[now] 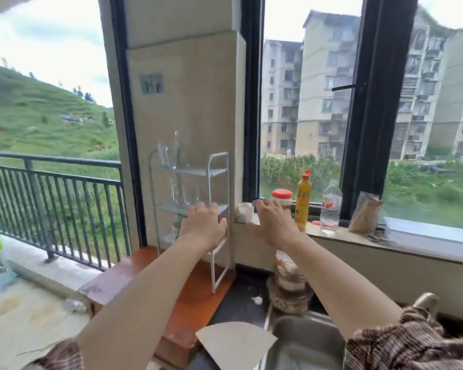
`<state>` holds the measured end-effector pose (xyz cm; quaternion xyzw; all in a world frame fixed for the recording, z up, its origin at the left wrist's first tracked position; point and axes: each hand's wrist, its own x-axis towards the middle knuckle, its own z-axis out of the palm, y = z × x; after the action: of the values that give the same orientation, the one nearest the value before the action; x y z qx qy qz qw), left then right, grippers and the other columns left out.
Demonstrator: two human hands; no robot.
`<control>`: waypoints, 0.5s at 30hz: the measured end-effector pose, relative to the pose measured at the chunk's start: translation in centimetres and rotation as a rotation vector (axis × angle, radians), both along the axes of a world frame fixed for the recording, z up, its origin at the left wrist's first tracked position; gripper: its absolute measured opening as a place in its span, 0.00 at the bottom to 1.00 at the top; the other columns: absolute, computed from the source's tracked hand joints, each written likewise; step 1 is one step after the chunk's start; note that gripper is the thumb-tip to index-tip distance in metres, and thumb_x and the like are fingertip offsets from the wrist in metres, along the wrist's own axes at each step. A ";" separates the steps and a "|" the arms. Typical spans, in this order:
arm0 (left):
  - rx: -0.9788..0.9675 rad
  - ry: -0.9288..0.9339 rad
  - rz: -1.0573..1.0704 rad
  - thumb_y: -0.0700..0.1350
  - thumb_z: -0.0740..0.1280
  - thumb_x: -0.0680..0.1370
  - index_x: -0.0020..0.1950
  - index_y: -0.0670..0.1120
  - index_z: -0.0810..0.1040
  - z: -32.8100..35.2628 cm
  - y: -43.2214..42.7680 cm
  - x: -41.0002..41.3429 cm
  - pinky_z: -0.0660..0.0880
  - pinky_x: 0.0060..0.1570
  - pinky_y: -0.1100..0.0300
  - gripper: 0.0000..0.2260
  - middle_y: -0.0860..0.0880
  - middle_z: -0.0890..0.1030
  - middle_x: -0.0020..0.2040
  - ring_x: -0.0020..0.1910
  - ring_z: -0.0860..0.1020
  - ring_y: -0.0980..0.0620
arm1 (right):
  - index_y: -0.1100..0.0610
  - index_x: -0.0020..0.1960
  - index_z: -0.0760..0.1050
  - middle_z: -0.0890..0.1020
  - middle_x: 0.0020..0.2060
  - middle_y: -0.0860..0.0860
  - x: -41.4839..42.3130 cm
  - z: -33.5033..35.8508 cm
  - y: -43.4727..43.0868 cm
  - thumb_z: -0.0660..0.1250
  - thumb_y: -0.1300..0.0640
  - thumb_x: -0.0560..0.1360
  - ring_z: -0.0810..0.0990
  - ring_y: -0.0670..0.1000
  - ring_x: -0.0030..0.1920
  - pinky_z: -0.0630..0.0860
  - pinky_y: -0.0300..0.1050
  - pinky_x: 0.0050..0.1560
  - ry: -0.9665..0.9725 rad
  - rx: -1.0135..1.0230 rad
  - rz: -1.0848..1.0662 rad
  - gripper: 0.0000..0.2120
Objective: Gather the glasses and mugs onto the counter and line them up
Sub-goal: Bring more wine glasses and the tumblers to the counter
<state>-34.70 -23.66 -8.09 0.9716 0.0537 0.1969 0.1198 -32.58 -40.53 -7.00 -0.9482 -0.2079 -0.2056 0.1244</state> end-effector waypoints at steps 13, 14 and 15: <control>-0.214 -0.229 0.043 0.52 0.56 0.78 0.72 0.45 0.63 5.7 16.9 15.9 0.68 0.60 0.48 0.23 0.40 0.69 0.68 0.64 0.69 0.42 | 0.59 0.68 0.66 0.73 0.64 0.57 17.3 7.4 15.4 0.64 0.49 0.76 0.69 0.58 0.65 0.70 0.52 0.62 -0.116 0.094 0.125 0.24; -0.241 -0.257 0.041 0.52 0.57 0.78 0.72 0.46 0.63 6.1 18.4 17.4 0.68 0.59 0.48 0.23 0.40 0.69 0.67 0.64 0.69 0.42 | 0.59 0.69 0.66 0.72 0.64 0.57 18.8 7.9 16.6 0.64 0.49 0.76 0.68 0.57 0.65 0.69 0.52 0.62 -0.114 0.109 0.116 0.25; -0.273 -0.286 0.042 0.53 0.57 0.78 0.71 0.46 0.62 6.4 19.7 18.9 0.68 0.59 0.48 0.23 0.40 0.69 0.67 0.64 0.69 0.41 | 0.58 0.69 0.66 0.72 0.65 0.56 20.2 8.3 17.8 0.64 0.49 0.76 0.68 0.57 0.66 0.68 0.51 0.62 -0.110 0.127 0.108 0.25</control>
<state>-15.83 -3.96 -1.65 0.9072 0.0825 0.3261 0.2528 -12.36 -22.74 1.33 -0.9131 -0.2516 -0.2630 0.1836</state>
